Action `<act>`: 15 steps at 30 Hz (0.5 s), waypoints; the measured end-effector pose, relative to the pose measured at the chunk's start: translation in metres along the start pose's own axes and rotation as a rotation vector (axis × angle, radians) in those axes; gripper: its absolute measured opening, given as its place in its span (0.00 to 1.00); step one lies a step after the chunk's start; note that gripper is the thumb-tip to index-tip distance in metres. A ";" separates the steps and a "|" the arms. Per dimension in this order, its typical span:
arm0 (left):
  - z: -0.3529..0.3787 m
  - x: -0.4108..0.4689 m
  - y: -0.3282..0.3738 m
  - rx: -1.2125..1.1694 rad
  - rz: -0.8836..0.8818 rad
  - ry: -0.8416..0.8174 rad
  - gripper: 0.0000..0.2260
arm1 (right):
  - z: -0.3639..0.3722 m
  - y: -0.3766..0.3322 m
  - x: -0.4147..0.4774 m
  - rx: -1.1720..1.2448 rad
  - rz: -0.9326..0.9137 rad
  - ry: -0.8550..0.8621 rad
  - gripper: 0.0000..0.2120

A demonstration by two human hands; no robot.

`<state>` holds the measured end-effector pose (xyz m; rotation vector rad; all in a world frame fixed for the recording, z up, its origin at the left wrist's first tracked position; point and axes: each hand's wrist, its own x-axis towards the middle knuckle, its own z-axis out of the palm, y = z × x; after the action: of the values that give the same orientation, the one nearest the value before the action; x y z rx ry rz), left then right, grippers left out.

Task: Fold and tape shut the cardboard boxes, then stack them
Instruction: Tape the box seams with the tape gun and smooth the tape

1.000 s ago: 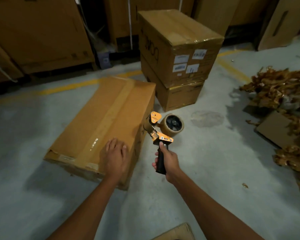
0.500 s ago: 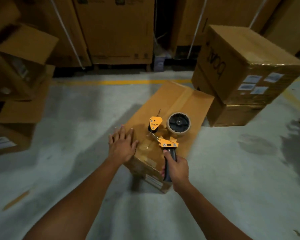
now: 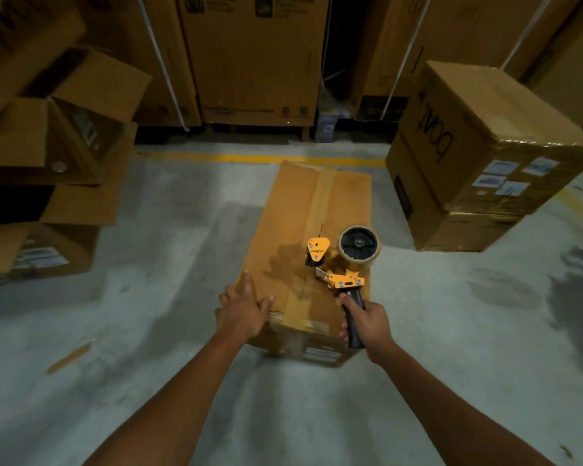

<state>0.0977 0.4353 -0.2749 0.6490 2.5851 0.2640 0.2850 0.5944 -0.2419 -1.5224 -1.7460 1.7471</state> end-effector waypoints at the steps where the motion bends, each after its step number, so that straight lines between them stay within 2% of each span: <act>1: 0.000 -0.010 -0.003 0.017 -0.003 0.017 0.35 | -0.001 -0.001 -0.005 -0.018 -0.014 -0.016 0.19; 3: -0.005 -0.034 -0.003 0.058 0.062 0.195 0.27 | -0.003 -0.004 -0.018 -0.048 -0.046 -0.048 0.19; 5: -0.012 -0.057 0.003 -0.167 0.105 0.346 0.20 | -0.004 -0.008 -0.035 -0.069 -0.084 -0.079 0.19; 6: -0.016 -0.067 0.008 -0.420 0.053 0.302 0.22 | -0.004 -0.011 -0.044 -0.074 -0.103 -0.096 0.18; 7: -0.022 -0.077 0.014 -0.738 -0.044 0.178 0.26 | -0.006 -0.013 -0.053 -0.081 -0.122 -0.110 0.18; 9: -0.033 -0.089 0.022 -1.310 -0.248 -0.147 0.34 | -0.010 -0.017 -0.071 -0.110 -0.168 -0.133 0.18; 10: -0.039 -0.096 0.023 -1.502 -0.291 -0.281 0.36 | -0.013 -0.018 -0.080 -0.136 -0.195 -0.144 0.19; 12: -0.051 -0.110 0.023 -1.723 -0.305 -0.416 0.38 | -0.023 -0.020 -0.097 -0.205 -0.249 -0.160 0.18; 15: -0.066 -0.136 0.020 -1.830 -0.278 -0.496 0.36 | -0.039 -0.020 -0.123 -0.271 -0.318 -0.192 0.14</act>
<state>0.1813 0.3817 -0.1587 -0.3223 1.0635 1.7018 0.3579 0.5280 -0.1562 -1.1108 -2.2539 1.5891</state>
